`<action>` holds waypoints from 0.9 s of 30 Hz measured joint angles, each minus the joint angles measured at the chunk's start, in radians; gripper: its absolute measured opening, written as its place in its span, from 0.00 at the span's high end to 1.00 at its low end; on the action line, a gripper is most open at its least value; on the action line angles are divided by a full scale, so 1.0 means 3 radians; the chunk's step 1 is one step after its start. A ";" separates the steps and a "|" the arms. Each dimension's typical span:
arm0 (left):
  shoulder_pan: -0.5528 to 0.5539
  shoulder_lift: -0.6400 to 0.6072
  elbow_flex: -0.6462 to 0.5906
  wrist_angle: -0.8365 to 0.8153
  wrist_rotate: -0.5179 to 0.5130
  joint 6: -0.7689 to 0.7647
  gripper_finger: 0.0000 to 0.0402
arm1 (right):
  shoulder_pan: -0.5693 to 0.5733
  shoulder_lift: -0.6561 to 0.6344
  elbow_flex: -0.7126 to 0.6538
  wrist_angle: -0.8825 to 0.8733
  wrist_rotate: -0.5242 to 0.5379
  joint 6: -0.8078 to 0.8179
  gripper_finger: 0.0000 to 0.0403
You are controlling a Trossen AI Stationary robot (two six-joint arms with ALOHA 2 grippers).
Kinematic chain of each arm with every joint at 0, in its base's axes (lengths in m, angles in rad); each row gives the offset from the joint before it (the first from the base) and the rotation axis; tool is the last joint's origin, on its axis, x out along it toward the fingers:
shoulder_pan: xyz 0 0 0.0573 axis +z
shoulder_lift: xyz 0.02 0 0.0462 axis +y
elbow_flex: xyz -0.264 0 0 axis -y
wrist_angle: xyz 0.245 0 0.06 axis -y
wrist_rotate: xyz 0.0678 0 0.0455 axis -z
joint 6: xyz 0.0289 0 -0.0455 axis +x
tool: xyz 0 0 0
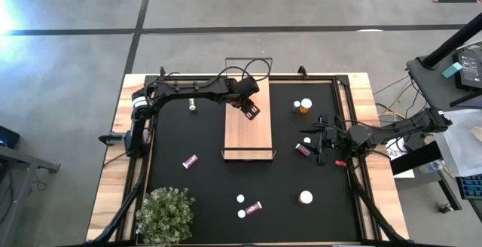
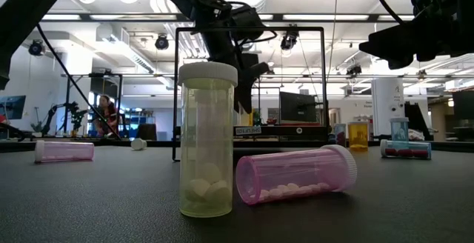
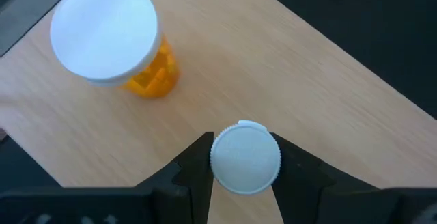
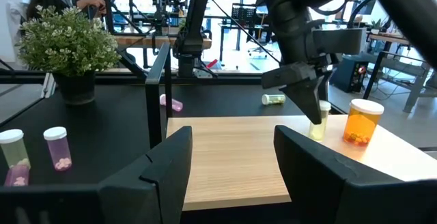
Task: Pick and place medicine bottles onto shelf by color
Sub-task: Put the middle left yellow medicine bottle on the shelf
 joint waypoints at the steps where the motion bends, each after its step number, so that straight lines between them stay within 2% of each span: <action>1: 0.0001 0.0001 -0.0012 0.0014 -0.0019 0.0000 0.72 | 0.0000 0.0000 -0.0001 0.0000 0.0000 0.0000 0.51; 27: 0.0034 0.0001 -0.0089 0.0147 -0.0045 -0.0009 0.72 | -0.0001 0.0000 -0.0001 0.0000 0.0000 0.0000 0.51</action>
